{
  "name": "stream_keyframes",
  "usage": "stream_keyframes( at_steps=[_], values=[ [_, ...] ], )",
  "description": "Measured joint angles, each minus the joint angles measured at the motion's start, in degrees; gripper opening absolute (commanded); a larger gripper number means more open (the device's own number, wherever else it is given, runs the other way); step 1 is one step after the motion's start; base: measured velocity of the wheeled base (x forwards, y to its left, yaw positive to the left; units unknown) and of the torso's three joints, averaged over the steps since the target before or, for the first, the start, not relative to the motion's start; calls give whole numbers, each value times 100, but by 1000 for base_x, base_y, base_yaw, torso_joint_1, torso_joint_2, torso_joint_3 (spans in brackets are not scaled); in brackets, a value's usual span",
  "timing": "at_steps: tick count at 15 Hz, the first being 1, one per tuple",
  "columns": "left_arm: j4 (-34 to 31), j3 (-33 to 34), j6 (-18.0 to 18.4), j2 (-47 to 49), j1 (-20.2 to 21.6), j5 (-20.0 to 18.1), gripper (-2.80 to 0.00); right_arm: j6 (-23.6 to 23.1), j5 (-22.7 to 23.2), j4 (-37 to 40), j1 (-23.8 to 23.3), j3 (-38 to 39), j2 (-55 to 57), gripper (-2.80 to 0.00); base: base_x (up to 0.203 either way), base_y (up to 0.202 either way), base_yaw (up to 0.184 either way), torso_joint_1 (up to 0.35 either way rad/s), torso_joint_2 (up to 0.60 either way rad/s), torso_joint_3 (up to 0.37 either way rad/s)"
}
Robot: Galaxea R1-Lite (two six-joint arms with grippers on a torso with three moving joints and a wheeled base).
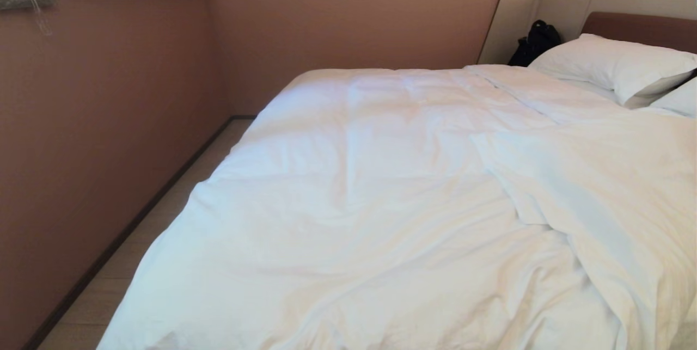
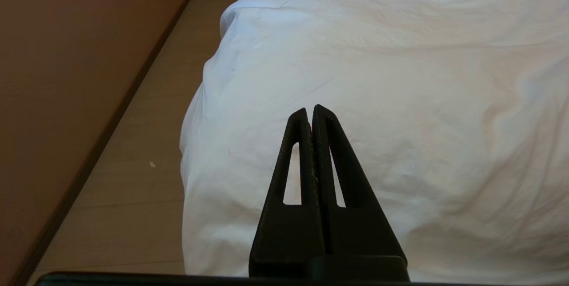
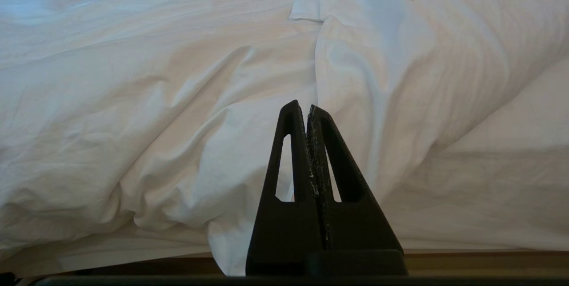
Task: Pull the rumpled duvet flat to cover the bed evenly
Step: Hold the folded corner of the quilt
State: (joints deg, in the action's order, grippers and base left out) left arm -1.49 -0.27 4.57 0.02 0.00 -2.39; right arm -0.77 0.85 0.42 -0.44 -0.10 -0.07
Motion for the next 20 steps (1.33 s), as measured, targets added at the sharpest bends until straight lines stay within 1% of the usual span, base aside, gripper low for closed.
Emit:
stream_keyframes(
  at_steps=[7, 20],
  values=[
    [11, 16, -69, 0, 0, 31, -280, 0, 0, 1, 0, 2, 0, -280, 0, 0, 0, 0, 0, 0],
    [9, 9, -72, 0, 0, 28, -280, 0, 0, 2, 0, 0, 0, -280, 0, 0, 0, 0, 0, 0]
  ],
)
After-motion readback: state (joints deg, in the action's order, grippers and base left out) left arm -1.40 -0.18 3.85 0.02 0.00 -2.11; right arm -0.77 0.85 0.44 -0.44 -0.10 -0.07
